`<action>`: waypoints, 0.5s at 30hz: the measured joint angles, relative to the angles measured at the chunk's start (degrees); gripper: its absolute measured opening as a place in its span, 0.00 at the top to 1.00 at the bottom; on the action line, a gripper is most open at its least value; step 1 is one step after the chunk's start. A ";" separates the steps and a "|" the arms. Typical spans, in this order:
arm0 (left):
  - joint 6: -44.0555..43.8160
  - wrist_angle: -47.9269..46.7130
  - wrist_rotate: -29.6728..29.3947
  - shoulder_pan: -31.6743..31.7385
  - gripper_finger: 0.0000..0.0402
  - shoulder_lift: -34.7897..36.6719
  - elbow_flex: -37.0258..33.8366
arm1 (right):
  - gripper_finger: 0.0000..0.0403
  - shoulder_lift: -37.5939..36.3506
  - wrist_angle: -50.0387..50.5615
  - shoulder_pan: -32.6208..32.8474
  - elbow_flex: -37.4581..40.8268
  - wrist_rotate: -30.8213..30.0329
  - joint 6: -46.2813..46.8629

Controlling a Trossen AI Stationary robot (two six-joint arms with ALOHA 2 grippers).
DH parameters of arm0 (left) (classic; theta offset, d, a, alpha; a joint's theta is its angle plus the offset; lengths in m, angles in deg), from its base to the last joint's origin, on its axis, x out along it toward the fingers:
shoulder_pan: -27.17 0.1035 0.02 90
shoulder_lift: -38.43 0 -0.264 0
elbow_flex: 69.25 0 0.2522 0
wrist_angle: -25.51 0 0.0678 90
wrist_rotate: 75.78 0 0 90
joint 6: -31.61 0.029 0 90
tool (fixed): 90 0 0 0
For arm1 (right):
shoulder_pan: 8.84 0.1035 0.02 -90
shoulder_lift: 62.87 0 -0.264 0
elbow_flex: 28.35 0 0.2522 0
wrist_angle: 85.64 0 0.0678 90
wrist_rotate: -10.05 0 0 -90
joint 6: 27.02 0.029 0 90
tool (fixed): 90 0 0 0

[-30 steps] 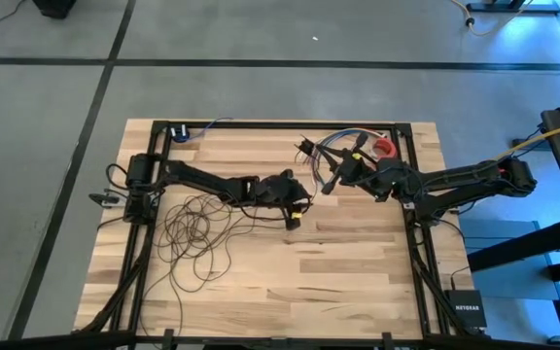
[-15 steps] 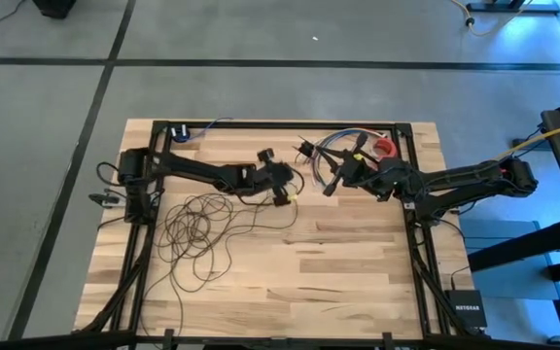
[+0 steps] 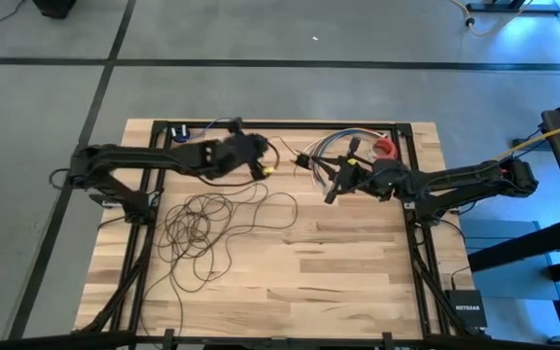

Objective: Coiling cords

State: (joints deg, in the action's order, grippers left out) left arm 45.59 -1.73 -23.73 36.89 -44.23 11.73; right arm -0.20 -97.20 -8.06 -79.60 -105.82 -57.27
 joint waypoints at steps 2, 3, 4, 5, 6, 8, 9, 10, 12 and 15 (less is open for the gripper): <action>-0.06 -0.23 0.05 0.26 0.99 3.03 0.01 | 0.99 0.04 0.76 0.00 0.00 -0.02 0.01; -0.21 -0.33 0.09 0.26 0.99 4.55 0.04 | 0.99 0.04 0.84 -0.02 -0.01 -0.04 0.01; -0.33 -0.70 0.11 0.17 0.99 5.75 0.04 | 0.99 0.04 1.19 -0.04 -0.02 -0.01 0.01; -0.51 -0.49 0.12 0.05 0.99 6.88 0.04 | 0.99 0.04 1.80 -0.04 -0.01 -0.08 0.01; -0.86 -0.47 0.29 -0.22 0.99 8.01 0.04 | 0.99 0.06 1.97 -0.04 0.00 -0.42 0.01; -1.99 -0.45 2.19 -0.86 0.99 9.82 0.04 | 0.99 0.25 2.15 -0.04 0.00 -1.92 -0.01; -2.88 -0.42 4.09 -1.11 0.99 10.39 0.04 | 0.99 0.28 2.12 -0.04 0.00 -3.05 -0.03; -3.40 -0.02 6.11 -1.42 0.99 10.62 0.04 | 0.99 0.28 2.21 -0.07 0.00 -4.01 -0.05; -4.66 1.29 9.48 -2.27 0.99 10.82 0.04 | 0.99 0.28 2.17 -0.11 -0.02 -5.14 -0.30; -5.20 5.03 13.24 -4.06 0.99 9.98 0.04 | 0.99 0.28 2.06 -0.19 0.00 -6.62 -0.78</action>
State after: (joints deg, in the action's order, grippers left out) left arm 40.39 3.30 -10.49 32.83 -34.25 11.77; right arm 0.09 -95.14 -8.26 -79.60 -112.44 -58.05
